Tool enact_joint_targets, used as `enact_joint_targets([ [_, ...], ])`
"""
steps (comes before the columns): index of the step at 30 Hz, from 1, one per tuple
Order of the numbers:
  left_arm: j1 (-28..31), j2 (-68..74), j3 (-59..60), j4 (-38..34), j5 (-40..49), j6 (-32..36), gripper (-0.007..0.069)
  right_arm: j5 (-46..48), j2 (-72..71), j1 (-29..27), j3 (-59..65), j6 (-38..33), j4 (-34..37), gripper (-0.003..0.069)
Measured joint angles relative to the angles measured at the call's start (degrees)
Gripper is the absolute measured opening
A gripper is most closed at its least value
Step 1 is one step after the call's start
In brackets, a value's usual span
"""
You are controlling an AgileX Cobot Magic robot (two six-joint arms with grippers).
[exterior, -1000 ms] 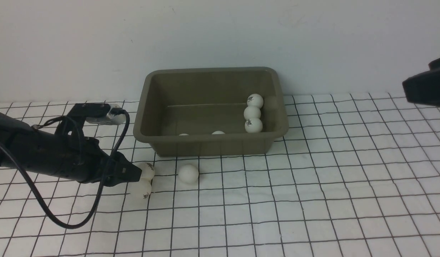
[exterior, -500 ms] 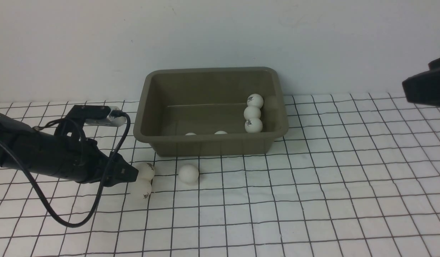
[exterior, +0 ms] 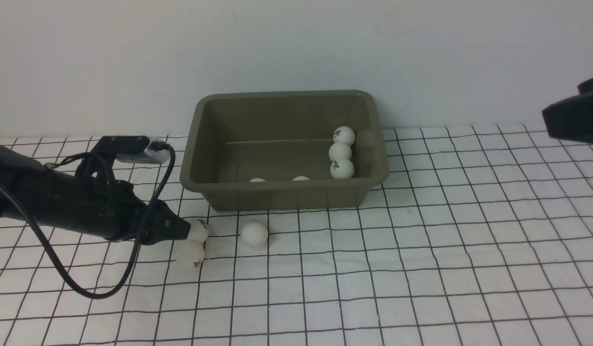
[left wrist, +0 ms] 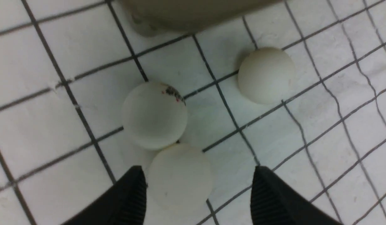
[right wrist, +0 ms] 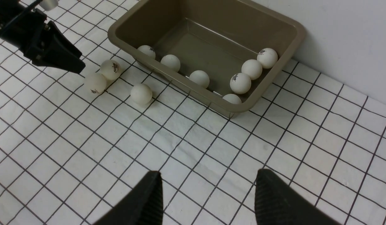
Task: Put the table tennis balls into the box on the white checkered tablecloth.
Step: 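Reach for and grasp a ping pong ball on the table beside the basket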
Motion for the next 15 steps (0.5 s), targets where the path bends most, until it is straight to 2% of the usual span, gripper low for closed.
enact_joint_targets([
  [3, 0.00, -0.08, -3.77, -1.36, 2.86, -0.59, 0.0409, 0.00, 0.00, 0.00, 0.00, 0.00, 0.00, 0.0370],
  [9, 0.00, -3.19, -13.84, -0.04, 15.12, -6.40, 0.0405, 0.00, 0.00, 0.00, 0.00, 0.00, 0.00, 0.0370],
  [11, 0.00, -5.23, -15.80, 2.69, 18.78, -8.99, 0.0387, -0.07, 0.00, 0.00, 0.00, 0.00, 0.00, 0.0370],
  [15, 0.00, -9.30, -17.18, 12.69, 24.12, -15.36, 0.0340, -0.45, 0.00, 0.00, 0.00, 0.00, -0.05, 0.0370],
])
